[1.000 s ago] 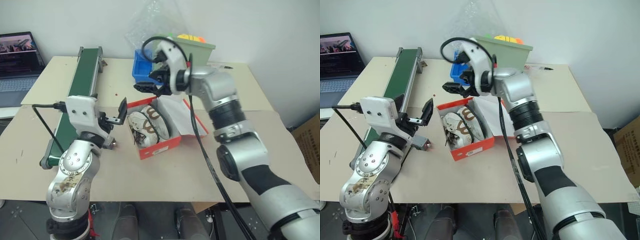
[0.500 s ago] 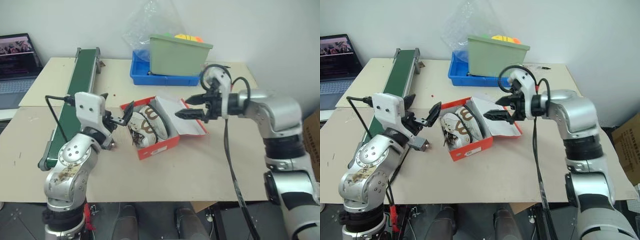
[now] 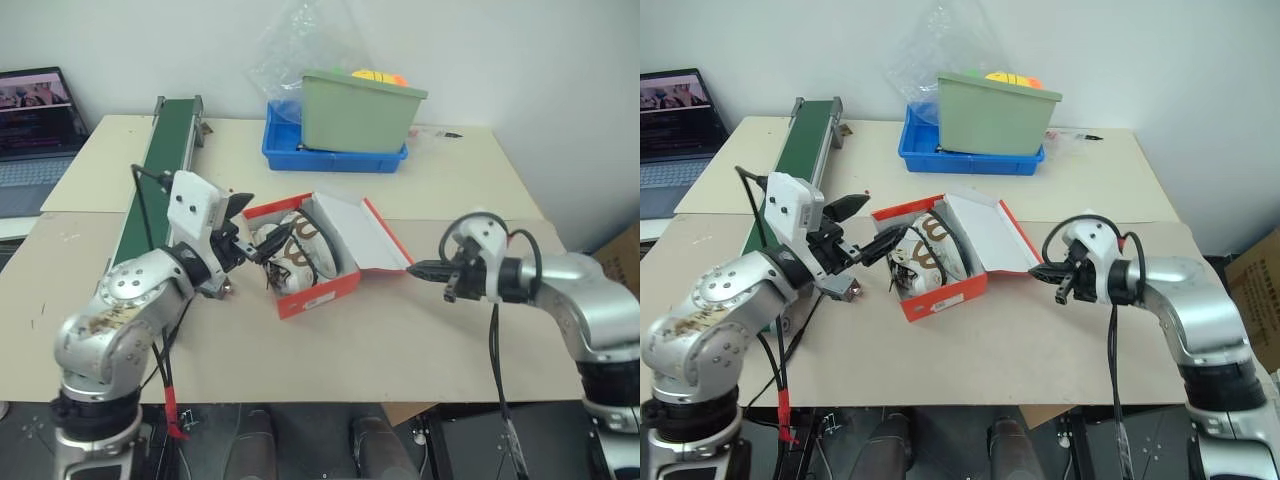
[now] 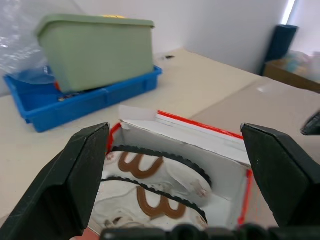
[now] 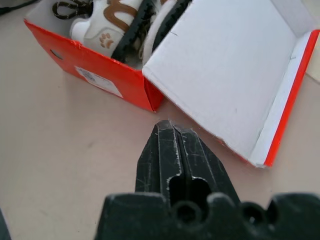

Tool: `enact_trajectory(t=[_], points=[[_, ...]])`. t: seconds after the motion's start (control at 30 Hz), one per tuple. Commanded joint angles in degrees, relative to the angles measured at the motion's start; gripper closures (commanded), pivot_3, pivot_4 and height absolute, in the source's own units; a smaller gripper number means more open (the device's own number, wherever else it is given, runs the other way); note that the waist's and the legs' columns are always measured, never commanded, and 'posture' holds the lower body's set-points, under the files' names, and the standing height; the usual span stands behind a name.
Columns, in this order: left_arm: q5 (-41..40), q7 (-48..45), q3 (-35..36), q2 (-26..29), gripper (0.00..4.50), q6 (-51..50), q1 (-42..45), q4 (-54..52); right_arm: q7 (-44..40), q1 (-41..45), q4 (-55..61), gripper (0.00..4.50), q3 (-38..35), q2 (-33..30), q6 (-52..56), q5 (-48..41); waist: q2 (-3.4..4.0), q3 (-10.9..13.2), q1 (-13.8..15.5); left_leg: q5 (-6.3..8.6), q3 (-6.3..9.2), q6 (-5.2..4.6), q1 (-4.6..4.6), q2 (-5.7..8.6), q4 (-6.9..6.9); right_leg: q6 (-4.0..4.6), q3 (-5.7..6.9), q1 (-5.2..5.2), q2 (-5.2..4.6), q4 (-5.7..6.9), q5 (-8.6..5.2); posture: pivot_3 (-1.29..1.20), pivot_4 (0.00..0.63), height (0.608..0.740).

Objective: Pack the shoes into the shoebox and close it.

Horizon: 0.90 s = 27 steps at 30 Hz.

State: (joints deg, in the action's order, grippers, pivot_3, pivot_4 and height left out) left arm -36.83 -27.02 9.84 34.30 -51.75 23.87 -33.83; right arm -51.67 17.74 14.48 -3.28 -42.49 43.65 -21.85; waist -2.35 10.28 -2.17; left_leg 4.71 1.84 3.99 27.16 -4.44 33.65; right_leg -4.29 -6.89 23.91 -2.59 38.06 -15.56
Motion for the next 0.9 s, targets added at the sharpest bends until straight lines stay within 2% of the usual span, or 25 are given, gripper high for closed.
enact_trajectory(t=[0.03,0.2,0.37,0.67,0.9], points=[[-3.48,-3.68,0.00,3.18,0.00,-2.15,2.87,-0.32,3.04,-4.59,-0.63,4.42,0.13,3.14,-6.59,1.91,-0.01,-0.01,-0.02,0.00,0.00,0.00,0.00,0.00,0.04,-0.01,0.00,-0.01,0.00,0.00,0.00,0.00,0.150,0.740],[-6.41,-8.14,0.62,9.25,0.00,-4.36,4.25,-0.68,6.20,-7.22,-8.16,4.42,2.63,8.52,-15.07,5.25,0.00,-0.03,-0.76,0.00,-0.04,0.00,-0.07,-0.01,0.13,-0.17,-0.07,-0.05,0.01,0.00,0.00,0.00,0.150,0.740],[-8.88,-10.03,2.61,14.30,0.00,-6.35,5.37,-0.11,9.17,-3.65,-20.12,4.42,4.76,14.95,-23.53,8.90,0.01,-0.02,-0.86,0.01,-0.05,0.00,-0.09,-0.04,0.10,-0.16,-0.07,-0.05,0.02,0.00,-0.01,0.00,0.150,0.740],[-15.68,-9.41,8.05,19.46,0.00,-11.94,3.39,-2.85,10.56,7.47,-42.69,4.42,6.29,24.11,-36.06,12.08,0.01,-0.02,-1.74,0.01,-0.05,0.00,-0.10,-0.06,0.06,-0.06,-0.06,-0.09,0.03,-0.01,0.06,0.00,0.150,0.740],[-21.45,-5.37,10.28,19.22,0.00,-14.29,2.06,-5.74,10.96,14.48,-54.33,4.42,5.17,27.98,-42.38,12.62,0.00,-0.02,-1.87,0.01,-0.04,0.01,-0.42,-0.06,0.08,-0.06,-0.03,-0.45,0.03,-0.02,0.06,0.00,0.150,0.740]])
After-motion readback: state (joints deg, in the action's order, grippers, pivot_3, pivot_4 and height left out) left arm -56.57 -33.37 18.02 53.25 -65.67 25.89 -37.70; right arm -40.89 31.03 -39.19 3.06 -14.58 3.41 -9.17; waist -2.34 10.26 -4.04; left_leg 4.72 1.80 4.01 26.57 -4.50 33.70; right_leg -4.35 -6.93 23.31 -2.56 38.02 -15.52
